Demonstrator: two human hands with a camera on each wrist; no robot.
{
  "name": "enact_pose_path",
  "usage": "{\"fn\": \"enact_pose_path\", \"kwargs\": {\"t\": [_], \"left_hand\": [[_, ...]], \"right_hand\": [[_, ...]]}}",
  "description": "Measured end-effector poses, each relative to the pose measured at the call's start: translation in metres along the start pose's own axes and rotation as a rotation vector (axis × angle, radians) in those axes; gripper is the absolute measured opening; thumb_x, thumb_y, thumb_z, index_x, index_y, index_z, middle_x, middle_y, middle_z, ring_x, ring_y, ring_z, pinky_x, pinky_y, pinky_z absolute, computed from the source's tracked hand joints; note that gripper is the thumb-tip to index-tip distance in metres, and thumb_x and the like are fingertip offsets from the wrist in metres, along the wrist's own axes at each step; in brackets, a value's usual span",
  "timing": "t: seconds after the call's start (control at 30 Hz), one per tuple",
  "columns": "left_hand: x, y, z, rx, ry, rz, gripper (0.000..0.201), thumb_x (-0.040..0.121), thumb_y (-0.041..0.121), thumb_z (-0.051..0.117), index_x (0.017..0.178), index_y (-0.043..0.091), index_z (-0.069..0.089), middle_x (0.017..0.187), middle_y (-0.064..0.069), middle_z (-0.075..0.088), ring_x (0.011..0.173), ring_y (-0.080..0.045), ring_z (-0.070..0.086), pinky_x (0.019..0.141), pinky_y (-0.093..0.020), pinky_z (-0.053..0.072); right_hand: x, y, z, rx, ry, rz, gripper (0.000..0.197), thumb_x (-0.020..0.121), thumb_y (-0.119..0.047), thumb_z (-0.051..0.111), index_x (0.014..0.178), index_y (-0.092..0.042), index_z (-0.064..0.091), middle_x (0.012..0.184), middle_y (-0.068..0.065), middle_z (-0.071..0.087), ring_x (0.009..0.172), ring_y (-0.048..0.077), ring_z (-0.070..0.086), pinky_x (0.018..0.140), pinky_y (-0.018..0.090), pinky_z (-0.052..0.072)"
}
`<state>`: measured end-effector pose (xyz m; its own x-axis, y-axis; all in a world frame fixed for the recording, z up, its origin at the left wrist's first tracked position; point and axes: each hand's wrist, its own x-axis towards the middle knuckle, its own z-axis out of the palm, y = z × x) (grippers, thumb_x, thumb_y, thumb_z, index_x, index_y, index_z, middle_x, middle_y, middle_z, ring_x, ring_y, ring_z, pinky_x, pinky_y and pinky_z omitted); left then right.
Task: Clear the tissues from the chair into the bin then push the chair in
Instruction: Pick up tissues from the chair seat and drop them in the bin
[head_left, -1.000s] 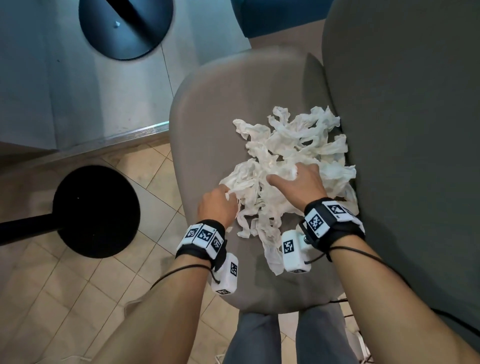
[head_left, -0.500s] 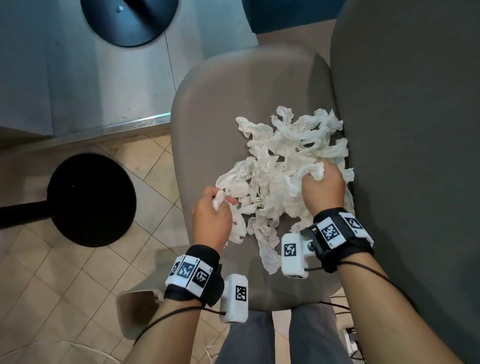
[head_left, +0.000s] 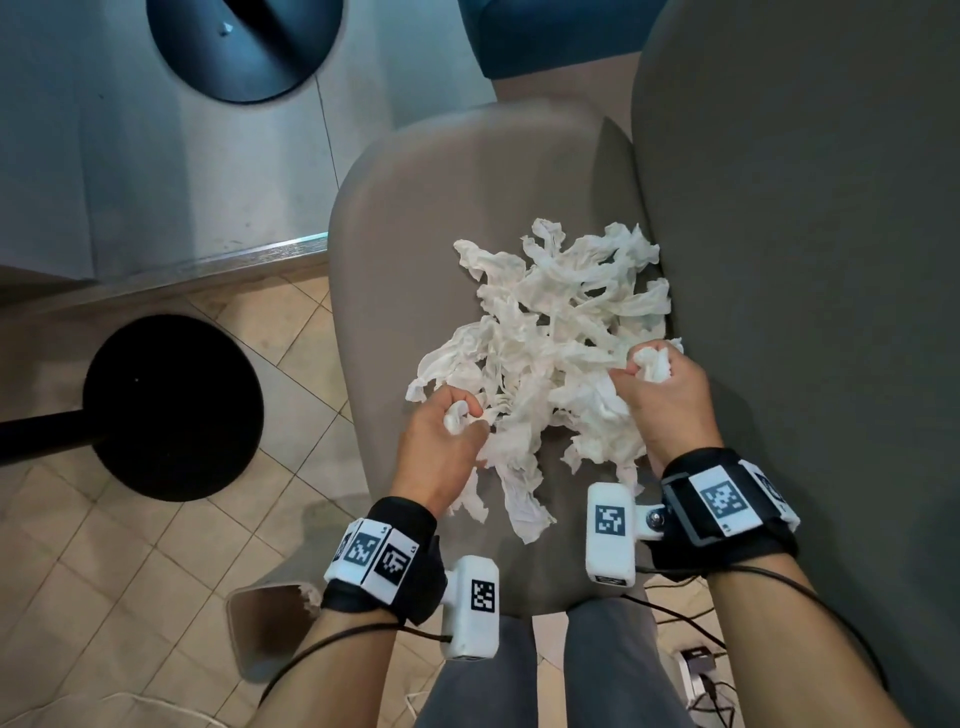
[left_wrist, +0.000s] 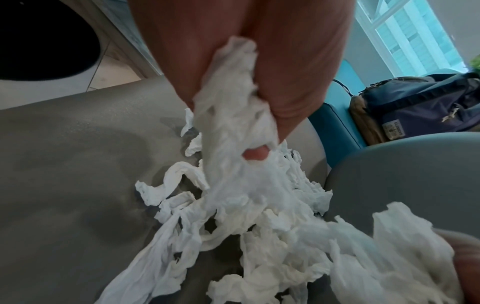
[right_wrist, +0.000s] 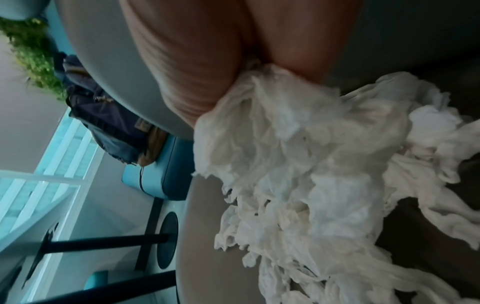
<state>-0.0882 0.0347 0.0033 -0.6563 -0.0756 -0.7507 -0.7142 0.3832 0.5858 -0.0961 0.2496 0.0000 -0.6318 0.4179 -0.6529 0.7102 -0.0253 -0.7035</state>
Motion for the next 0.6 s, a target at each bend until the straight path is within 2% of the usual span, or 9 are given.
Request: {"fn": "enact_pose_path", "kwargs": {"t": [0.07,0.1,0.13,0.23,0.3,0.37,0.47,0.53,0.6], "left_hand": [[-0.002,0.0,0.001,-0.032,-0.013,-0.012,0.018,0.094,0.008,0.058,0.088,0.023,0.064,0.107,0.009,0.068,0.068,-0.019,0.066,0.063,-0.039,0.061],[-0.004,0.001,0.001,-0.039,-0.01,-0.014,0.019,0.096,0.01,0.056,0.092,0.025,0.067,0.106,0.009,0.07,0.069,-0.016,0.065,0.061,-0.034,0.059],[-0.005,0.002,0.001,-0.041,-0.008,-0.01,0.018,0.098,0.013,0.055,0.098,0.026,0.068,0.1,0.008,0.073,0.07,-0.015,0.062,0.06,-0.03,0.055],[-0.011,0.003,0.005,-0.071,-0.021,0.005,0.017,0.1,0.031,0.055,0.11,0.025,0.068,0.072,0.0,0.072,0.063,-0.016,0.053,0.06,-0.028,0.044],[-0.017,0.003,0.009,-0.073,0.015,0.044,0.023,0.096,0.042,0.059,0.104,0.025,0.07,0.066,0.007,0.065,0.056,-0.007,0.051,0.062,-0.024,0.044],[-0.021,0.004,0.013,-0.091,0.032,0.079,0.02,0.091,0.044,0.067,0.094,0.025,0.07,0.077,0.014,0.068,0.064,0.002,0.057,0.071,-0.025,0.049],[-0.031,0.001,0.017,-0.149,-0.049,0.06,0.02,0.084,0.025,0.077,0.097,0.026,0.062,0.105,0.015,0.068,0.082,-0.004,0.065,0.078,-0.028,0.056],[-0.038,-0.004,0.019,-0.058,-0.054,0.085,0.031,0.087,0.009,0.068,0.099,0.036,0.059,0.125,0.009,0.059,0.097,-0.014,0.065,0.079,-0.038,0.06],[-0.045,-0.009,0.022,0.039,-0.015,0.083,0.043,0.089,0.0,0.055,0.098,0.043,0.059,0.13,0.006,0.051,0.107,-0.017,0.06,0.067,-0.028,0.056]], "right_hand": [[-0.002,0.002,-0.004,0.042,-0.005,-0.001,0.04,0.078,0.007,0.058,0.058,-0.025,0.046,0.065,-0.004,0.048,0.063,0.025,0.056,0.066,0.033,0.042],[-0.005,0.003,-0.006,0.067,-0.007,-0.001,0.039,0.079,0.008,0.055,0.06,-0.025,0.047,0.07,-0.004,0.053,0.071,0.029,0.065,0.068,0.033,0.046],[-0.007,0.002,-0.007,0.075,-0.006,-0.004,0.038,0.081,0.009,0.051,0.063,-0.025,0.048,0.076,-0.004,0.059,0.076,0.025,0.067,0.068,0.031,0.048],[-0.01,0.003,-0.008,0.065,0.026,-0.053,0.031,0.086,0.005,0.049,0.073,-0.023,0.05,0.086,0.002,0.064,0.071,0.011,0.057,0.066,0.025,0.046],[-0.012,0.004,-0.009,0.089,0.043,-0.065,0.022,0.088,-0.004,0.057,0.082,-0.024,0.05,0.082,0.001,0.06,0.07,0.01,0.055,0.067,0.027,0.046],[-0.015,0.006,-0.013,0.132,-0.002,-0.041,0.018,0.087,-0.013,0.067,0.092,-0.024,0.054,0.081,-0.001,0.057,0.069,0.009,0.056,0.069,0.027,0.048],[-0.017,0.005,-0.019,0.176,-0.189,0.007,0.041,0.067,-0.017,0.083,0.1,-0.029,0.061,0.092,0.005,0.058,0.081,0.018,0.062,0.078,0.032,0.053],[-0.02,0.004,-0.02,0.119,-0.233,0.008,0.042,0.057,-0.009,0.072,0.092,-0.031,0.064,0.084,0.002,0.055,0.07,0.014,0.056,0.069,0.033,0.049],[-0.022,0.006,-0.02,0.071,-0.193,0.001,0.036,0.055,-0.006,0.061,0.082,-0.03,0.063,0.074,-0.003,0.052,0.06,0.011,0.049,0.062,0.031,0.043]]}}
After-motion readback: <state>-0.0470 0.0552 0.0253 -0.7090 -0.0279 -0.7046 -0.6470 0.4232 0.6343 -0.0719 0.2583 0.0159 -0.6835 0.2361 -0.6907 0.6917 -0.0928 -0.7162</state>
